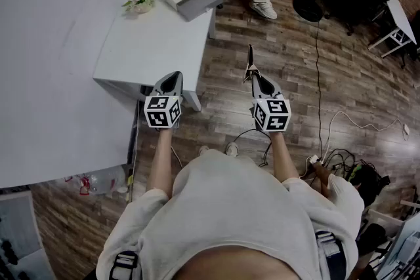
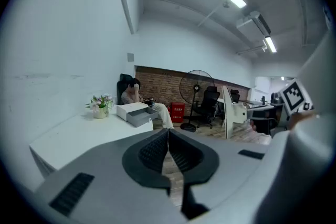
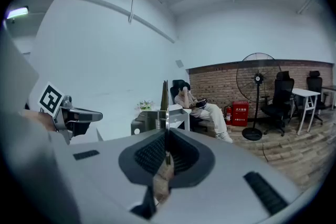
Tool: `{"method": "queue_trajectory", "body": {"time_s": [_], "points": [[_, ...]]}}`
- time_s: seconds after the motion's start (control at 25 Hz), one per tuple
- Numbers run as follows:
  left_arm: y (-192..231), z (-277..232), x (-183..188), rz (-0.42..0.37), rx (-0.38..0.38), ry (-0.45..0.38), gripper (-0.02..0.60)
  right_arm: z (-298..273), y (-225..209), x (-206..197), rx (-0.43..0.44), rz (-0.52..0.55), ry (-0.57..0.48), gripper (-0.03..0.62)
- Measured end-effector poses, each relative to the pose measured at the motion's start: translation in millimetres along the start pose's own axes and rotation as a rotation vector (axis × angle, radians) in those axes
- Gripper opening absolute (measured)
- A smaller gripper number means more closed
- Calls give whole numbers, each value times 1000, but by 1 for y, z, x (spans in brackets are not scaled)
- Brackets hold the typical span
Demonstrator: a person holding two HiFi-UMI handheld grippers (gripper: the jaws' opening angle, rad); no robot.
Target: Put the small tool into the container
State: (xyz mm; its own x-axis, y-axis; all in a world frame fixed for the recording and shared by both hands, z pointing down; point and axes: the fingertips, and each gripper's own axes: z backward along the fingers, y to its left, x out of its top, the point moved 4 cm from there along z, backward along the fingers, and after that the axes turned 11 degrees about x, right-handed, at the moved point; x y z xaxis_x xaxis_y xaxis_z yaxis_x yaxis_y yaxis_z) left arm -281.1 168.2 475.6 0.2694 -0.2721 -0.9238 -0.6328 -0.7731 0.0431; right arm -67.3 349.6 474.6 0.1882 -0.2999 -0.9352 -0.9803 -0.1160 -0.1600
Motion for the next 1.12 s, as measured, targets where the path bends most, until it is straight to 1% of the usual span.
{"method": "queue_trajectory", "body": {"time_s": [0.24, 0.52, 0.72, 0.96, 1.12], "points": [[-7, -4, 0, 0, -6, 4, 12, 1, -5, 0, 4, 2, 3, 3], [-22, -13, 0, 3, 4, 12, 12, 3, -21, -2, 21, -12, -2, 3], [-36, -18, 1, 4, 21, 17, 12, 8, -36, -2, 40, -18, 0, 3], [-55, -24, 6, -18, 45, 14, 12, 17, -56, -4, 65, -11, -3, 3], [-67, -26, 3, -24, 52, 23, 11, 22, -68, -11, 70, -17, -1, 3]]}}
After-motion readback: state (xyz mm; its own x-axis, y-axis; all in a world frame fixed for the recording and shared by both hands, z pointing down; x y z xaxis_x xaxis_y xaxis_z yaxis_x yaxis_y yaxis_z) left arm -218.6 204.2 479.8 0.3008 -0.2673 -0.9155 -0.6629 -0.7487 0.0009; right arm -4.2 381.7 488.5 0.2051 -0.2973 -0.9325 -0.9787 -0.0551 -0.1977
